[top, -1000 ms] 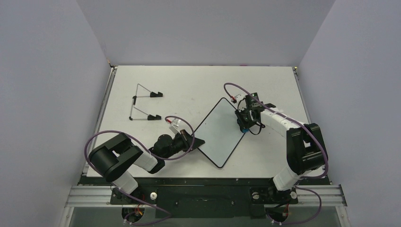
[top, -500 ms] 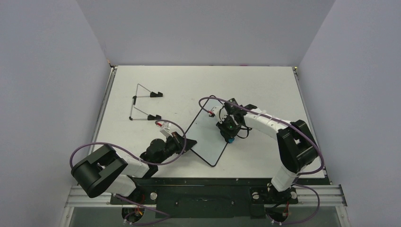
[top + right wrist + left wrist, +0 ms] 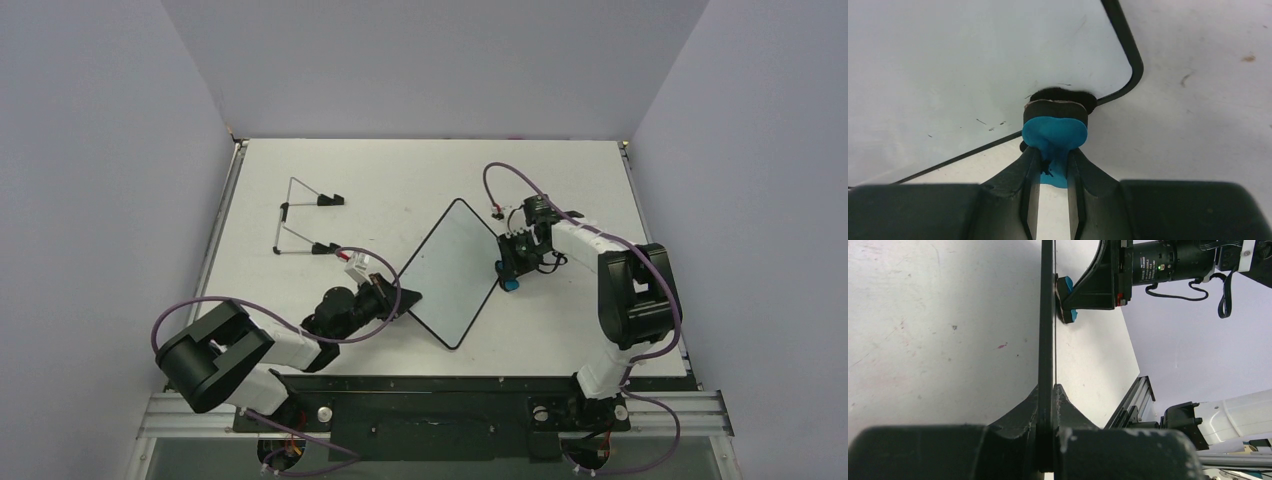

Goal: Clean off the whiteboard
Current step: Erase the whiteboard at the center of the board.

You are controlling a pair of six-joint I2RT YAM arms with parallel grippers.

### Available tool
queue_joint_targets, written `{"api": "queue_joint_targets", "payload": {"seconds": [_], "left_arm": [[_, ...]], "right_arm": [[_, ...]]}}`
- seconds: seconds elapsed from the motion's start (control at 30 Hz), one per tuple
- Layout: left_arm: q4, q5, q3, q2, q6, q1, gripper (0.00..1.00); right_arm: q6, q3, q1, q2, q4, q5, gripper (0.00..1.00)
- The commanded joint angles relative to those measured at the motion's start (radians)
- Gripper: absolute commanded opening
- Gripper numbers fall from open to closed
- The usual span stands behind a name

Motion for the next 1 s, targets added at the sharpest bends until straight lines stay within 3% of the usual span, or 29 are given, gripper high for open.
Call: {"api": "queue_joint_targets", "payload": {"seconds": [0.0,0.1,0.2,0.3,0.4,0.57,0.8,0.97], "left_arm": [[0.240,0.166,0.101,0.066,-0.026,-0.025,0.00],[0.282,0.186,0.120,0.104,-0.044,-0.037,0.00],[0.283,0.187,0.129,0.125,-0.047,-0.041,0.00],[0.267,0.181,0.143,0.133,-0.046,-0.049,0.00],[0.260,0.175,0.164,0.151,-0.047,-0.063,0.00],[0.259,0.175,0.206,0.199,-0.048,-0.095,0.00],[0.254,0.212,0.272,0.254,-0.046,-0.128,0.00],[0.241,0.235,0.317,0.286,-0.044,-0.152,0.00]], "right_arm": [[0.042,-0.030,-0.026,-0.006,0.118,0.055,0.00],[0.043,-0.029,-0.028,-0.002,0.113,0.030,0.00],[0.000,-0.033,-0.011,-0.028,0.083,-0.144,0.00],[-0.102,-0.042,0.080,-0.120,0.052,-0.295,0.00],[-0.142,-0.044,0.196,-0.184,0.035,-0.305,0.00],[-0.082,-0.056,0.187,-0.196,0.103,-0.183,0.00],[0.063,-0.107,0.008,-0.238,0.247,0.143,0.00],[0.062,-0.102,0.005,-0.245,0.246,0.161,0.00]]}}
